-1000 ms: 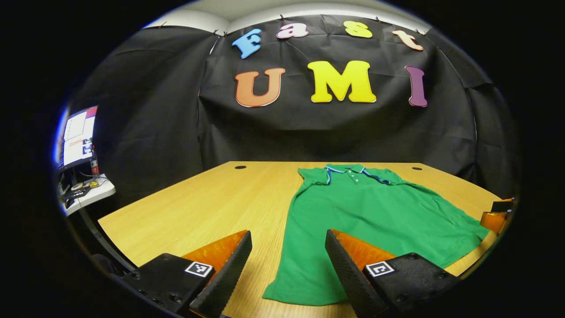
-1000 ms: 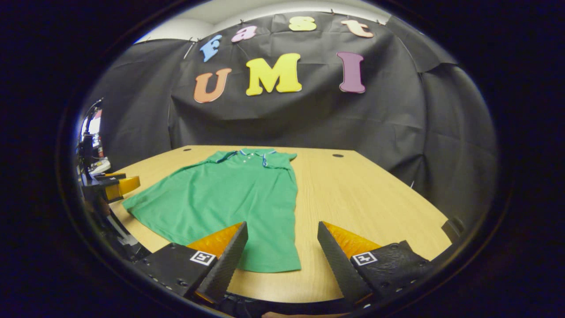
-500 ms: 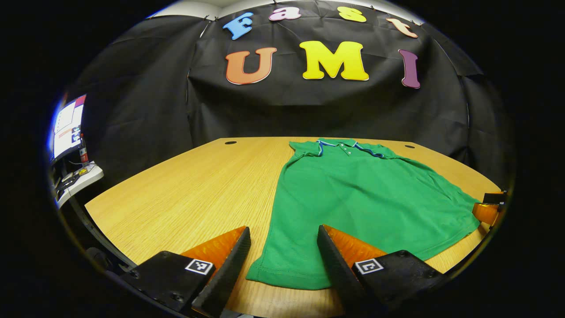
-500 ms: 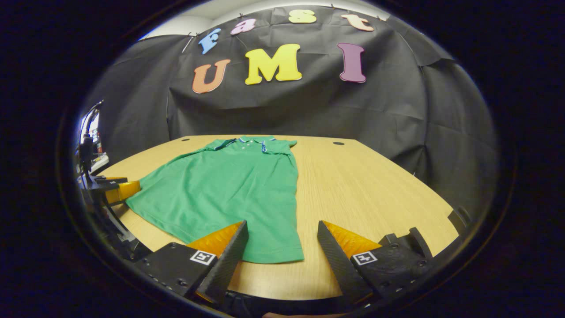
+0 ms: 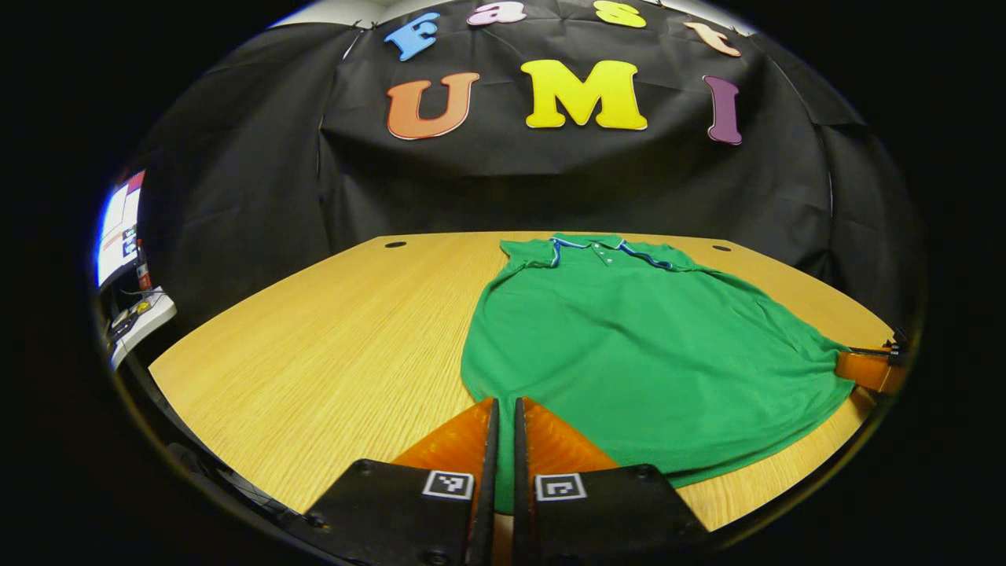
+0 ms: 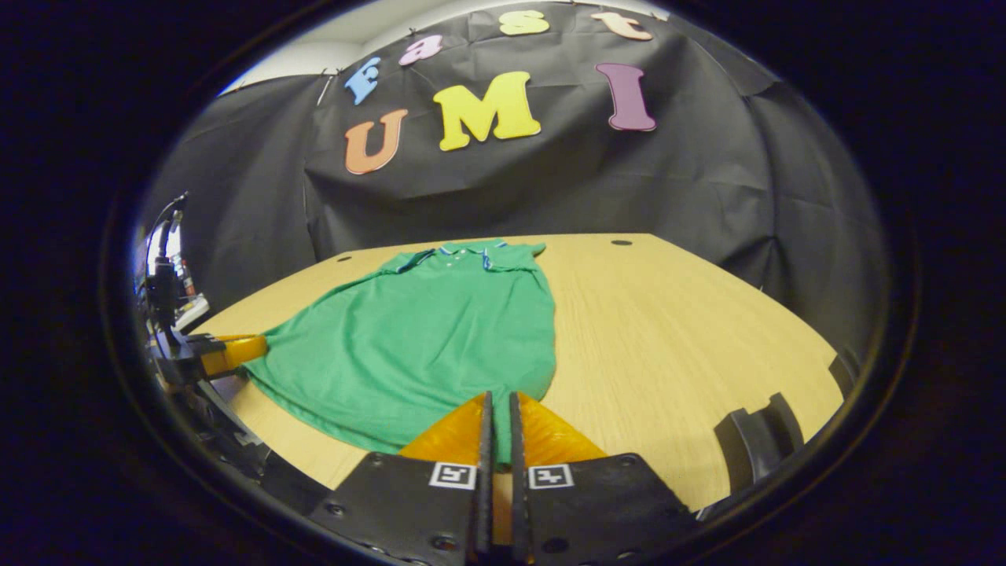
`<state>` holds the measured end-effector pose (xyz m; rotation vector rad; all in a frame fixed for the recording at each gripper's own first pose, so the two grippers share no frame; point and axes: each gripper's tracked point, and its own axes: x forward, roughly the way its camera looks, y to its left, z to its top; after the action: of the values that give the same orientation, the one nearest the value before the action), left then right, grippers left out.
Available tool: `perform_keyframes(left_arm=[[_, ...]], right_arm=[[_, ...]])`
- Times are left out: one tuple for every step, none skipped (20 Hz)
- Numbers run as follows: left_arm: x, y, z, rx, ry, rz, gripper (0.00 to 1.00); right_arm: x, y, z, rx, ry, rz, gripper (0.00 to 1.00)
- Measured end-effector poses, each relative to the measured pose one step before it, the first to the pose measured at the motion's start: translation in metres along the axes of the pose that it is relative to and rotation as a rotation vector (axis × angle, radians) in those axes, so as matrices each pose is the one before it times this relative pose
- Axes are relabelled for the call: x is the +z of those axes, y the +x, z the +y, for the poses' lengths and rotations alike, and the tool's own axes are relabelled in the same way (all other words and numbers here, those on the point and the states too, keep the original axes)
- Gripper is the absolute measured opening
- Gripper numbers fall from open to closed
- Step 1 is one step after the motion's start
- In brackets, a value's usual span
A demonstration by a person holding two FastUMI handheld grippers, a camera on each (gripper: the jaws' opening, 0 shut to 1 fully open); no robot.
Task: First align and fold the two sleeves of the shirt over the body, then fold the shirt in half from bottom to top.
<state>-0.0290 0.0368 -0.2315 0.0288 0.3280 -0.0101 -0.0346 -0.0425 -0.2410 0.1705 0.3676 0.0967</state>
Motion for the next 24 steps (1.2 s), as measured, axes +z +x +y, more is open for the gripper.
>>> perform_keyframes(left_arm=[[0.00049, 0.00144, -0.00021, -0.00109, -0.01125, 0.00163, 0.1], [0.00108, -0.00001, 0.00026, -0.00147, -0.00915, 0.00105, 0.08], [0.00301, -0.00062, 0.00015, -0.0013, -0.00538, -0.0005, 0.08], [0.00489, -0.00061, 0.00062, 0.00028, -0.00471, -0.01031, 0.07], [0.00791, -0.00093, -0.00203, -0.01189, -0.00023, -0.01653, 0.08], [0.00841, -0.00135, -0.00161, -0.00528, 0.00949, -0.0179, 0.07], [0.00895, -0.00108, 0.00077, 0.00262, 0.01226, -0.0195, 0.07], [0.00979, -0.00032, 0.00071, -0.00164, 0.01066, -0.01702, 0.07], [0.00988, 0.00082, -0.00043, -0.0017, 0.01115, -0.01681, 0.07], [0.00972, 0.00292, -0.00058, -0.00339, 0.00935, -0.01375, 0.07], [0.01057, 0.0037, 0.00097, 0.00002, 0.00491, -0.01139, 0.07], [0.01059, 0.00385, 0.00019, -0.00663, -0.00059, -0.00894, 0.07], [0.01259, 0.00447, -0.00057, -0.00657, -0.00791, -0.01437, 0.07], [0.01387, 0.00617, 0.00042, -0.00802, -0.01052, -0.01664, 0.07], [0.01162, 0.00658, 0.00042, -0.00372, -0.00695, -0.0139, 0.07], [0.01129, 0.00773, 0.00367, 0.00203, -0.00487, -0.01302, 0.07], [0.01089, 0.00784, 0.00251, -0.00012, -0.00328, -0.01069, 0.07], [0.0093, 0.01075, 0.0019, -0.00238, -0.00052, -0.00844, 0.07], [0.00915, 0.00994, 0.00207, -0.00251, -0.00045, -0.00807, 0.07], [0.00936, 0.00974, 0.00156, -0.00239, 0.00386, -0.00795, 0.07], [0.00911, 0.00999, 0.00388, 0.00363, 0.00604, -0.00875, 0.07], [0.00908, 0.01049, 0.00332, 0.00299, 0.00641, -0.01077, 0.07], [0.00822, 0.01134, 0.00168, -0.00065, 0.00523, -0.00946, 0.07], [0.00867, 0.01272, 0.00162, 0.00042, 0.00968, -0.01171, 0.07]], right_arm=[[0.00082, 0.00135, 0.00067, 0.00458, -0.01007, 0.00494, 0.05], [0.0016, -0.00002, 0.00051, 0.00301, -0.01585, 0.00318, 0.02], [0.0029, -0.00019, -0.00102, 0.00232, -0.00872, -0.00111, 0.03], [0.00679, -0.00367, 0.00044, 0.00985, 0.00416, -0.0075, 0.0], [0.00649, -0.00239, 0.00151, 0.00451, -0.00589, -0.01651, 0.0], [0.00858, -0.00161, -0.00319, -0.01312, -0.01811, -0.0195, 0.0], [0.00866, -0.00015, -0.0017, -0.0062, -0.01728, -0.01726, 0.0], [0.01009, 0.00058, -0.0001, -0.00164, -0.0085, -0.01479, 0.0], [0.01266, 0.0012, 0.00003, -0.00112, -0.00752, -0.0203, 0.0], [0.01406, 0.00124, 0.00021, -0.00025, -0.00704, -0.01856, 0.0], [0.01342, 0.00236, 0.00155, -0.00081, -0.00359, -0.02122, 0.0], [0.01411, 0.00376, 0.0005, -0.00234, -0.00574, -0.0186, 0.0], [0.01254, 0.00458, -0.00115, -0.00612, -0.00761, -0.01883, 0.0], [0.015, 0.00593, -0.00157, -0.00788, -0.01021, -0.02357, 0.0], [0.01196, 0.0089, -0.00266, -0.01097, -0.01375, -0.01986, 0.0], [0.01231, 0.00778, -0.00108, -0.00426, -0.00546, -0.01895, 0.0], [0.01129, 0.00963, 0.00079, -0.00022, -0.0004, -0.01489, 0.0], [0.00927, 0.01065, -0.00114, -0.00314, 0.00131, -0.01041, 0.0], [0.00788, 0.01006, 0.00082, -0.00021, 0.00357, -0.00374, 0.0], [0.00827, 0.0106, 0.00069, 0.00003, 0.00681, -0.00557, 0.0], [0.00872, 0.01268, 0.00012, 0.00466, 0.00343, -0.00473, 0.0], [0.0085, 0.01216, 0.00014, 0.00179, -0.00103, -0.00539, 0.0], [0.00865, 0.01325, 0.00003, 0.00373, 0.00005, -0.00693, 0.0], [0.00724, 0.01179, 0.00076, 0.00626, 0.00454, -0.00013, 0.0]])
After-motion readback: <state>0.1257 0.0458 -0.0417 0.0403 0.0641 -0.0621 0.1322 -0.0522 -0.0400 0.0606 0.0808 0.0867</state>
